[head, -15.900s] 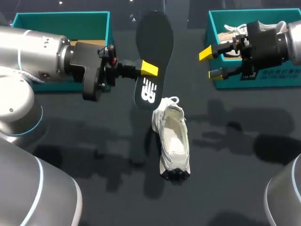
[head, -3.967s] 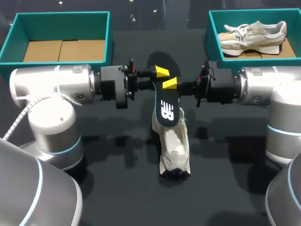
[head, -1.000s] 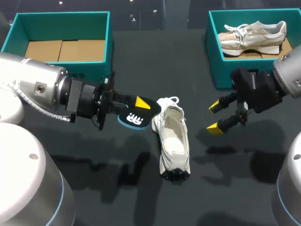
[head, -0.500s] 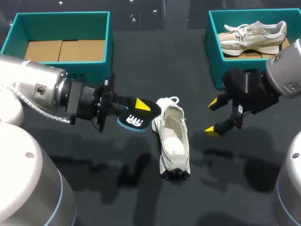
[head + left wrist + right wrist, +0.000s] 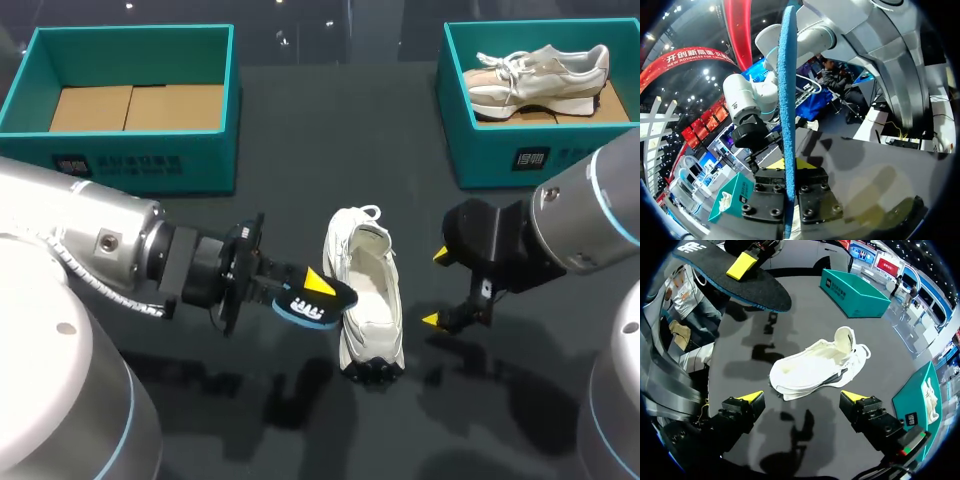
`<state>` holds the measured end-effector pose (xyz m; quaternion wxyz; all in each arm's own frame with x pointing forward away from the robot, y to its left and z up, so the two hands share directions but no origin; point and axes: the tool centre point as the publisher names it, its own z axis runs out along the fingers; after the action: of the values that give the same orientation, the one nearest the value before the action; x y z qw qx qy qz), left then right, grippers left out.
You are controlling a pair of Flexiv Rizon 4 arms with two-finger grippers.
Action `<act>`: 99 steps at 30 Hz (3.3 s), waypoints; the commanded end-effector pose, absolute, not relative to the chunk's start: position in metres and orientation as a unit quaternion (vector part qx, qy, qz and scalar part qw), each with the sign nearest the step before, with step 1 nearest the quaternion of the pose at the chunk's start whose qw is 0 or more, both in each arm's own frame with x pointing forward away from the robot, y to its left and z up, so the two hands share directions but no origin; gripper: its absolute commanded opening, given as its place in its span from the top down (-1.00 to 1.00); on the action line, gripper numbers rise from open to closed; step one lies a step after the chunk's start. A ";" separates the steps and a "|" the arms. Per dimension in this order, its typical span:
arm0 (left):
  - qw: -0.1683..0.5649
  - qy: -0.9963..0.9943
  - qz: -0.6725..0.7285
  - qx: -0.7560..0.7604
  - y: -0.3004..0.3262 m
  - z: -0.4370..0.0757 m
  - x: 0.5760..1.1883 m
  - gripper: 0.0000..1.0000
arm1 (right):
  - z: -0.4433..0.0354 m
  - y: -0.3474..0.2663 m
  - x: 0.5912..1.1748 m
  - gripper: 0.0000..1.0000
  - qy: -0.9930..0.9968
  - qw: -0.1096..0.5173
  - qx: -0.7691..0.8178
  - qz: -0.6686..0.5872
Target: Take the shoe out of the shoebox, open the shoe tongue, remove and reinsert the insole, then place the shoe into the shoebox
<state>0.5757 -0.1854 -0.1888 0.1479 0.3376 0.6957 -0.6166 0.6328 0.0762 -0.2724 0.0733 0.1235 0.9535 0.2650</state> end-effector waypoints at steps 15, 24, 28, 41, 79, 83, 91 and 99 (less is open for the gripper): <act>0.175 0.683 -0.627 0.331 -0.209 -0.218 0.577 1.00 | -0.327 0.084 0.646 -1.00 0.950 0.023 0.146 0.277; 0.175 0.683 -0.627 0.331 -0.209 -0.218 0.577 1.00 | -0.328 0.085 0.645 -1.00 0.951 0.037 0.133 0.276; 0.181 0.685 -0.620 0.338 -0.211 -0.222 0.576 1.00 | -0.333 0.092 0.645 -1.00 0.958 0.028 0.132 0.254; 0.164 0.679 -0.626 0.347 -0.230 -0.233 0.573 1.00 | -0.348 0.095 0.647 -1.00 0.958 0.038 0.131 0.251; 0.147 0.681 -0.630 0.344 -0.233 -0.240 0.573 1.00 | -0.357 0.084 0.657 -1.00 0.965 0.036 0.078 0.247; 0.147 0.681 -0.630 0.344 -0.233 -0.240 0.573 1.00 | -0.357 0.084 0.657 -1.00 0.965 0.036 0.078 0.247; 0.154 0.657 -0.670 0.309 -0.243 -0.250 0.590 1.00 | -0.357 0.084 0.657 -1.00 0.965 0.036 0.078 0.247; 0.172 0.643 -0.681 0.306 -0.249 -0.243 0.592 1.00 | -0.357 0.084 0.657 -1.00 0.965 0.036 0.078 0.247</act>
<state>0.5932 -0.2434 -0.2426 0.1679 0.3085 0.6432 -0.6804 0.6583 0.0848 -0.3569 0.0349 0.0781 0.9653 0.2467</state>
